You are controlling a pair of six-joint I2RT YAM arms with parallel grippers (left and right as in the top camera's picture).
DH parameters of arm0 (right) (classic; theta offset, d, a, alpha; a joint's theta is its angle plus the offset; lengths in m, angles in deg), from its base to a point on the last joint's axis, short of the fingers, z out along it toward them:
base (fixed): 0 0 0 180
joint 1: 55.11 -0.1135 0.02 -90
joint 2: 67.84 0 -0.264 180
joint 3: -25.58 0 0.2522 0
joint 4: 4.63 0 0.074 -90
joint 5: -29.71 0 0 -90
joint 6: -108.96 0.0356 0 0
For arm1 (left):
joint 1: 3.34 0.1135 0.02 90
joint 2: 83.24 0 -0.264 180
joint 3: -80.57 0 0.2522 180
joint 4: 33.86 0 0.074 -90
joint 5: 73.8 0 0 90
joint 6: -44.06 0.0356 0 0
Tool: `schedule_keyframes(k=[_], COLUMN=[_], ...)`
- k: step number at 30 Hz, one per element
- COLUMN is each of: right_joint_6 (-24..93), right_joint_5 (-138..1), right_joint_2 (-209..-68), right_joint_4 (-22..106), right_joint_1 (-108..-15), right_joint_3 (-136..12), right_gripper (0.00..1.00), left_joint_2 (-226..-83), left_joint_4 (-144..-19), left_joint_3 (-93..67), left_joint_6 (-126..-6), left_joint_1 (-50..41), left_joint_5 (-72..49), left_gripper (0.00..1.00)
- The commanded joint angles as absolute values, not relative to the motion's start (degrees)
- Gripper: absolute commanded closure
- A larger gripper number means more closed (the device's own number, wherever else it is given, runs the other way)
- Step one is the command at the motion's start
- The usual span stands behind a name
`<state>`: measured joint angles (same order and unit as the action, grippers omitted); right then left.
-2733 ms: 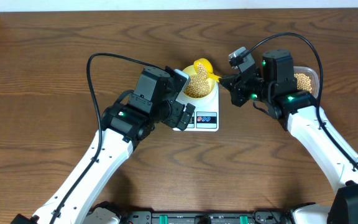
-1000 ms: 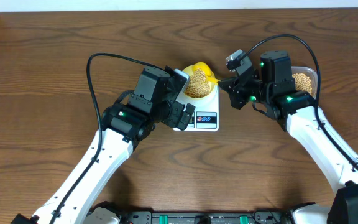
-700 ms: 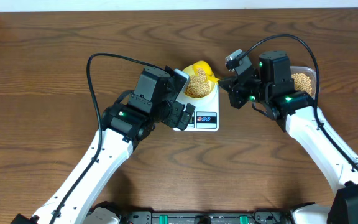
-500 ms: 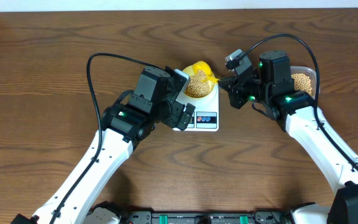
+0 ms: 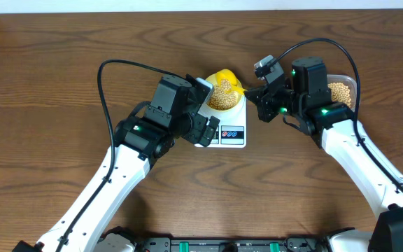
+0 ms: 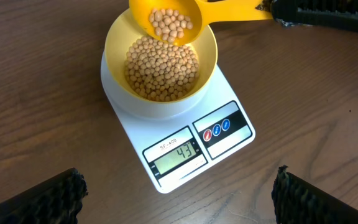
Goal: Scoop item into bowl and weigh 50g on scale
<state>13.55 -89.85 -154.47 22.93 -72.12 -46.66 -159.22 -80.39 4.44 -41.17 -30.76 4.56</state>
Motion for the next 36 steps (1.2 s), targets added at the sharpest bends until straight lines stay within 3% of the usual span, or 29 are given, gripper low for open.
schedule_keyframes(k=[1,27,36], right_joint_6=[14.21,13.51,7.26], right_joint_5=[-90.83,-89.32,-89.28], right_joint_2=[-154.75,-154.75,-154.75], right_joint_4=[22.60,21.68,21.75], right_joint_1=[-72.56,-72.56,-72.58], right_joint_3=[-47.20,-47.20,-47.20], right_gripper=[0.99,0.99,0.99], left_joint_2=[-159.11,-159.11,-159.11], left_joint_4=[-80.32,-80.30,-80.32], left_joint_3=[4.24,4.24,4.24], left_joint_6=[-40.60,-40.60,-40.60], left_joint_1=[-30.52,-30.52,-30.52], left_joint_5=[5.28,5.28,5.28], left_gripper=[0.02,0.02,0.02])
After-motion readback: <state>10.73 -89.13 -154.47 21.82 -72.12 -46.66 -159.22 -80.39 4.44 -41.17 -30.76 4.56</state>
